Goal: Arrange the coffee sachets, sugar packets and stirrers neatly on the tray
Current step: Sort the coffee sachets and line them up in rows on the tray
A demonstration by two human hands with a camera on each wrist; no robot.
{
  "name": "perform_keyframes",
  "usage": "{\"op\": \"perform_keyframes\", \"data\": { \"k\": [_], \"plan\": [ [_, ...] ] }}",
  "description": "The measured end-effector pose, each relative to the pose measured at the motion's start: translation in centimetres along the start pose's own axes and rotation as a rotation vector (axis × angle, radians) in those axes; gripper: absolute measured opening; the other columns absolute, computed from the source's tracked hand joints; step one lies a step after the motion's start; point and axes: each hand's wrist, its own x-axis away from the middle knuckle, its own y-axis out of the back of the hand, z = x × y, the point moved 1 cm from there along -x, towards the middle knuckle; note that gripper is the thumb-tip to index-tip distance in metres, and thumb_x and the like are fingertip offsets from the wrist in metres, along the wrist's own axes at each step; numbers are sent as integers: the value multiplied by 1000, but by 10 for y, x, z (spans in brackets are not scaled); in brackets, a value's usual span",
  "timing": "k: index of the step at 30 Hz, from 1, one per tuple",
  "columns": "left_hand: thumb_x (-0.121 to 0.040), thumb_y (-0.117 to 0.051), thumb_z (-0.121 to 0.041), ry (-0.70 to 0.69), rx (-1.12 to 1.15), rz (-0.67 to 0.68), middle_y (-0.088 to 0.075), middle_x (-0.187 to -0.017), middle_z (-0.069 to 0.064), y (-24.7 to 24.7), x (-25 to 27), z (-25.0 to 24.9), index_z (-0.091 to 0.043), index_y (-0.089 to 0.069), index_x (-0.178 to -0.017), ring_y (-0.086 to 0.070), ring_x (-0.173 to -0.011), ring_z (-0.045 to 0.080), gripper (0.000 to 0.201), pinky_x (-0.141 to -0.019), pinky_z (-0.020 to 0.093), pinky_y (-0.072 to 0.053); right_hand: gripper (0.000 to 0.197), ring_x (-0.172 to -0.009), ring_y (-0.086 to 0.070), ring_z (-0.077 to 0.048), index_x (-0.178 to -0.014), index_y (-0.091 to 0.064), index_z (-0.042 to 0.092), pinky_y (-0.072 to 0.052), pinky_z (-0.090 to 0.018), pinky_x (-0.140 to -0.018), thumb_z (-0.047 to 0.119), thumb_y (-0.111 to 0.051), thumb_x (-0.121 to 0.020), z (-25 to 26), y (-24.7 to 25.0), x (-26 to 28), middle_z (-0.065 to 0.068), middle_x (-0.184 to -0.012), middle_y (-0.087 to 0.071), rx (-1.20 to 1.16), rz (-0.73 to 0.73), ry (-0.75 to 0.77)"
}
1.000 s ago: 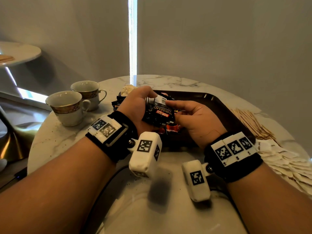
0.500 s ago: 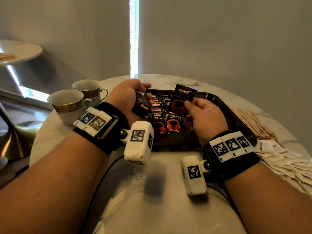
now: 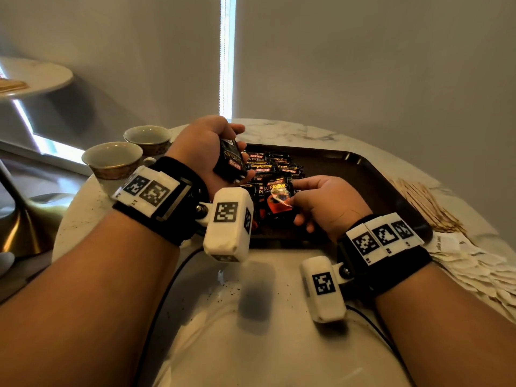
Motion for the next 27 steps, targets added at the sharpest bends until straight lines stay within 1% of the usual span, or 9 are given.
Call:
{"op": "perform_keyframes", "data": {
  "k": [2, 5, 11, 14, 17, 20, 22, 25, 27],
  "plan": [
    [-88, -41, -12, 3, 2, 5, -53, -98, 8, 0, 0, 0, -13, -62, -109, -55, -80, 21, 29, -74, 46, -58, 33, -51, -63, -17, -119, -61, 15, -48, -27, -42, 0, -63, -89, 0, -1, -2, -14, -90, -75, 13, 14, -13],
    [-88, -41, -12, 11, 3, 10, -53, -100, 9, 1, 0, 0, -13, -62, -110, -55, -82, 22, 30, -71, 46, -58, 36, -54, -66, -19, -121, -59, 15, -48, -27, -41, 0, -65, -89, -1, -2, -5, -13, -94, -74, 27, 42, -40],
    [-88, -42, -11, 10, 6, 16, -53, -104, 9, 1, 2, -1, -14, -61, -110, -55, -83, 21, 29, -78, 47, -58, 36, -53, -64, -17, -115, -61, 19, -43, -26, -42, 6, -74, -84, 1, -2, -4, -11, -89, -74, 92, 43, -44],
    [-88, -42, -11, 9, 3, 12, -53, -104, 10, 1, 2, -1, -13, -61, -110, -55, -84, 22, 29, -75, 46, -59, 36, -55, -63, -16, -116, -60, 14, -45, -26, -44, 5, -74, -84, 3, -4, -3, -13, -93, -74, 83, 53, -43],
    [-88, -43, -12, 13, 0, 12, -54, -103, 9, 1, 2, -1, -13, -61, -112, -56, -84, 22, 30, -74, 46, -58, 35, -56, -64, -17, -116, -60, 11, -49, -27, -46, 4, -74, -85, 4, -4, -1, -11, -89, -75, 59, 62, -52],
    [-88, -43, -12, 22, -2, 9, -54, -101, 9, 2, 1, -1, -14, -61, -111, -55, -86, 22, 29, -78, 47, -58, 28, -55, -66, -17, -113, -61, 10, -53, -26, -48, 3, -71, -87, 4, -4, 0, -5, -76, -75, 28, 70, -62],
    [-88, -43, -14, 38, 16, 21, -54, -97, 8, 2, 0, 0, -14, -61, -109, -55, -83, 22, 28, -80, 47, -57, 24, -56, -66, -18, -112, -62, 7, -54, -26, -47, 2, -68, -89, 3, -4, 0, -7, -77, -73, 21, 65, -58],
    [-87, -45, -17, 63, 45, 25, -53, -94, 7, 1, -1, 2, -13, -60, -109, -55, -79, 20, 27, -73, 41, -56, 20, -55, -66, -20, -112, -63, 3, -53, -25, -43, 1, -64, -92, 3, -5, 0, -15, -84, -68, 29, 59, -49],
    [-85, -45, -19, 79, 66, 26, -53, -92, 8, 0, -1, 3, -11, -59, -107, -55, -76, 20, 27, -66, 36, -53, 17, -55, -66, -20, -110, -63, 4, -53, -26, -43, 2, -63, -93, 3, -5, 0, -16, -85, -68, 38, 60, -53]
  ]
}}
